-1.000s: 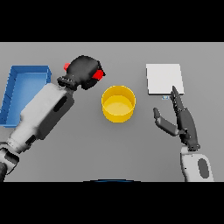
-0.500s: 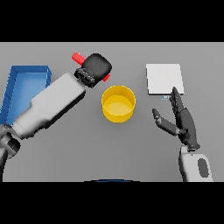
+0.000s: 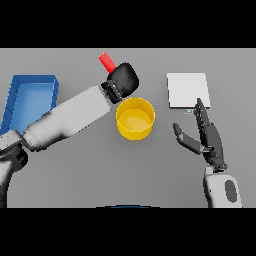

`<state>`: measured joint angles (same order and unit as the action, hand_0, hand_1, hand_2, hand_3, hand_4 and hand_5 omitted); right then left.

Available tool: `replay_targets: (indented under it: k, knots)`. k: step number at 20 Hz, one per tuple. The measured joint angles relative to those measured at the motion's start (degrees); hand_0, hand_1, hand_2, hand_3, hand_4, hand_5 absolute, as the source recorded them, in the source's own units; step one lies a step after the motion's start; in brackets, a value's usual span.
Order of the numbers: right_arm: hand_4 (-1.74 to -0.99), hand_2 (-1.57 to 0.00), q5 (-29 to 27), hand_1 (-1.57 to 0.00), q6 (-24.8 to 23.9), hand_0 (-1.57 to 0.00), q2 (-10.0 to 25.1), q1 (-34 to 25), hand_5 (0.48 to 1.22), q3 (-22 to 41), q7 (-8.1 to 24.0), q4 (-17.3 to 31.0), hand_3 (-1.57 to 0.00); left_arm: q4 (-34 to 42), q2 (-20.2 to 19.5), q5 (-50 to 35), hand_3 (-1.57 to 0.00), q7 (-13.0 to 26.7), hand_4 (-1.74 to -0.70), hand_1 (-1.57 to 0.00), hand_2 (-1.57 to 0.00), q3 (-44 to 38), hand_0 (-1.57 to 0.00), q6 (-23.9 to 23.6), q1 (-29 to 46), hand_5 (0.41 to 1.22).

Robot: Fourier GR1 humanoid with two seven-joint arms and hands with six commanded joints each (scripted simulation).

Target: Pick up the red beaker and tilt it to pour out 1 green nut into yellow bowl. Pick up the yellow bowl and place it on the metallic measuring scale.

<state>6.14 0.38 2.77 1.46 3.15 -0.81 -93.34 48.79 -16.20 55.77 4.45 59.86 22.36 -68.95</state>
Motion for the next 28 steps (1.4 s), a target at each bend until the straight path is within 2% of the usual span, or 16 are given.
replay_targets:
  k: [2, 3, 6, 7, 8, 11, 14, 16, 18, 20, 21, 23, 24, 25, 27, 28]
  knots:
    - [-1.283, 0.0, -0.6, 0.0, 0.8, 0.0, 0.7, 0.5, 0.602, -0.4, -0.6, 0.1, 0.0, -1.0, 0.7, 1.5, -1.55, 0.7, -1.74, -1.57, -1.57, 2.7, -1.57, 0.7, -1.2, 1.221]
    - [-1.285, 0.0, -0.2, 0.0, 0.5, 0.0, 0.8, 0.7, 0.605, -0.4, -1.6, 0.0, 0.0, -1.3, 0.8, 2.2, -1.55, -0.6, -1.74, -1.57, -1.57, 4.3, -1.57, 1.4, -2.3, 1.221]
    - [-1.289, 0.0, 0.5, 0.0, -0.1, 0.0, 0.5, 0.6, 0.604, 0.1, -0.4, -0.6, 0.0, -2.8, 1.4, 3.6, -1.56, -2.8, -1.74, -1.57, -1.57, 8.1, -1.57, 2.1, -4.5, 1.221]
    - [-1.28, 0.0, 0.9, 0.0, -0.4, 0.0, -0.1, 0.5, 0.601, 0.4, -0.1, -0.3, 0.0, -3.1, 2.5, 3.8, -1.56, -2.2, -1.74, -1.57, -1.57, 9.0, -1.57, 2.9, -5.0, 1.221]
    - [-1.283, 0.0, 0.7, 0.0, -0.4, 0.0, 0.2, 1.1, 0.601, 0.1, -0.6, -0.5, 0.0, -3.7, 3.3, 3.7, -1.56, -1.5, -1.74, -1.57, -1.57, 9.4, -1.57, 3.4, -5.2, 1.221]
    - [-1.274, 0.0, 1.7, 0.0, -0.5, 0.0, 0.6, 0.8, 0.592, 0.3, -1.3, 0.4, 0.0, -4.8, 3.3, 4.0, -1.57, -3.1, -1.74, -1.57, -1.57, 11.8, -1.57, 4.3, -7.1, 1.221]
    - [-1.258, 0.0, 1.1, 0.0, -0.2, 0.0, 0.9, 0.6, 0.587, -0.1, -2.2, 0.6, 0.0, -5.7, 3.2, 4.7, -1.57, -3.7, -1.74, -1.57, -1.57, 14.4, -1.57, 4.0, -8.1, 1.221]
    - [-1.238, 0.0, 1.8, 0.0, -0.9, 0.0, 0.9, -0.4, 0.584, -0.3, -0.6, 1.7, 0.0, -5.9, 3.6, 4.7, -1.57, -2.9, -1.74, -1.57, -1.57, 14.9, -1.57, 3.8, -9.4, 1.221]
    - [-1.233, 0.0, 1.8, 0.0, -1.0, 0.0, 0.7, 0.2, 0.585, -0.1, -1.3, 1.1, 0.0, -6.2, 3.6, 4.4, -1.57, -3.1, -1.74, -1.57, -1.57, 15.4, -1.57, 3.2, -10.5, 1.221]
    - [-1.222, 0.0, 1.4, 0.0, -0.6, 0.0, 1.0, 0.1, 0.59, -0.2, -1.6, 0.4, 0.0, -7.0, 3.0, 3.8, -1.57, -2.9, -1.74, -1.57, -1.57, 15.1, -1.57, 3.0, -12.8, 1.159]
    - [-1.219, 0.0, 1.4, 0.0, -0.8, 0.0, 0.6, -0.4, 0.595, -0.2, -1.2, 1.0, 0.0, -7.6, 2.5, 2.9, -1.57, -2.8, -1.74, -1.57, -1.57, 14.1, -1.57, 1.8, -14.5, 1.171]
    - [-1.222, 0.0, 1.5, 0.0, -0.5, 0.0, 0.4, 0.0, 0.609, 0.2, -2.6, 0.8, 0.0, -8.8, 1.0, 1.7, -1.57, -2.8, -1.64, -1.27, -1.25, 12.7, -1.57, 0.2, -17.4, 1.189]
    - [-1.224, 0.0, 0.9, 0.0, 0.1, 0.0, 0.6, -0.3, 0.615, 0.1, -2.6, 0.7, 0.0, -8.7, 0.0, 1.4, -1.36, -2.9, -1.66, -1.33, -1.32, 12.1, -1.57, -1.7, -18.2, 1.196]
    - [-1.231, 0.0, 0.4, 0.0, 0.2, 0.0, 0.6, -0.2, 0.62, -0.1, -2.3, 0.6, 0.0, -9.8, -1.1, 1.0, -1.21, -1.9, -1.68, -1.38, -1.37, 10.9, -1.57, -2.2, -20.8, 1.201]
    - [-1.246, 0.0, 0.4, 0.0, 0.5, 0.0, 0.7, -0.2, 0.631, 0.0, -2.6, 0.5, 0.0, -12.3, -2.6, -0.2, -1.34, -3.2, -1.6, -1.45, -1.44, 9.5, -1.57, -5.0, -23.8, 1.208]
    - [-1.256, 0.0, 0.2, 0.0, 0.7, 0.0, 0.6, 0.1, 0.635, 0.0, -2.7, 0.9, 0.0, -13.7, -3.6, -1.3, -1.39, -2.5, -1.57, -1.47, -1.47, 8.1, -1.57, -4.3, -25.6, 1.211]
